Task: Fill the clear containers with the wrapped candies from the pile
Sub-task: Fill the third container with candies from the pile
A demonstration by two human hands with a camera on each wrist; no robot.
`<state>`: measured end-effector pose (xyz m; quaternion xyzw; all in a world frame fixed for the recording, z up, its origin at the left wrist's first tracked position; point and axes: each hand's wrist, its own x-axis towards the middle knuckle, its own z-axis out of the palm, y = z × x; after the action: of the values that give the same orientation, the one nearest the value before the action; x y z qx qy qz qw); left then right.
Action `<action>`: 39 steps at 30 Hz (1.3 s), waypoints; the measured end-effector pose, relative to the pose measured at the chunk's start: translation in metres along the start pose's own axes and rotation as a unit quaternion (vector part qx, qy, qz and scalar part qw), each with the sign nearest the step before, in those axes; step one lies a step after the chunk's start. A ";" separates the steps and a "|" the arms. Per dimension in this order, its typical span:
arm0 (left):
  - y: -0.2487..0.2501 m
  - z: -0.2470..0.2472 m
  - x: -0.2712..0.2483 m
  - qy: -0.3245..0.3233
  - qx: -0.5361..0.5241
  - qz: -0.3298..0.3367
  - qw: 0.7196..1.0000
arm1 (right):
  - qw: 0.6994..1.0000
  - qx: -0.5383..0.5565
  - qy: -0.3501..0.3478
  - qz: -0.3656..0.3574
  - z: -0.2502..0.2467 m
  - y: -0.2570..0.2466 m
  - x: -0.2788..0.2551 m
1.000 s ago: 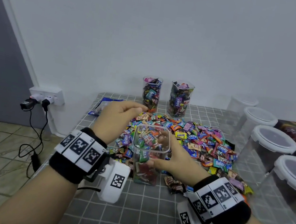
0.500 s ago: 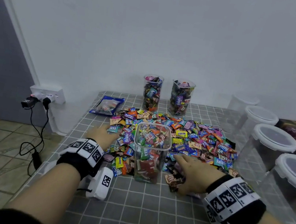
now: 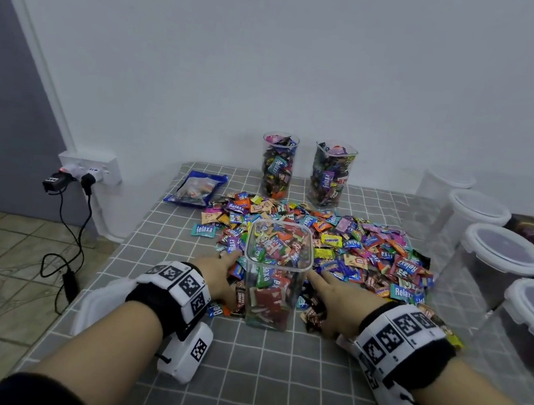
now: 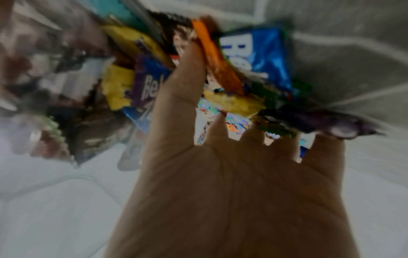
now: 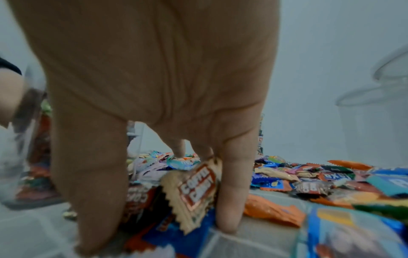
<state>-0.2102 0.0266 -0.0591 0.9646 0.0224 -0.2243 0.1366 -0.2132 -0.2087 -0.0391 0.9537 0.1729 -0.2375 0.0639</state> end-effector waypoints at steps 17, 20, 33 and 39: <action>0.028 -0.007 -0.016 0.095 0.147 0.029 0.984 | 0.994 0.016 0.101 -0.037 -0.002 -0.001 0.016; 0.031 -0.007 -0.019 0.107 0.130 0.024 0.985 | 0.994 0.007 0.102 -0.027 -0.002 -0.001 0.017; 0.029 -0.011 -0.029 0.184 0.032 0.016 0.982 | 0.997 0.027 0.066 -0.038 0.003 0.000 0.014; 0.029 -0.012 -0.031 0.198 0.049 0.033 0.978 | 0.994 0.033 0.099 -0.029 0.004 -0.001 0.019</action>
<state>-0.2299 0.0021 -0.0279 0.9956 0.0059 -0.0249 0.0896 -0.1999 -0.2029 -0.0514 0.9688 0.1979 -0.1491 0.0085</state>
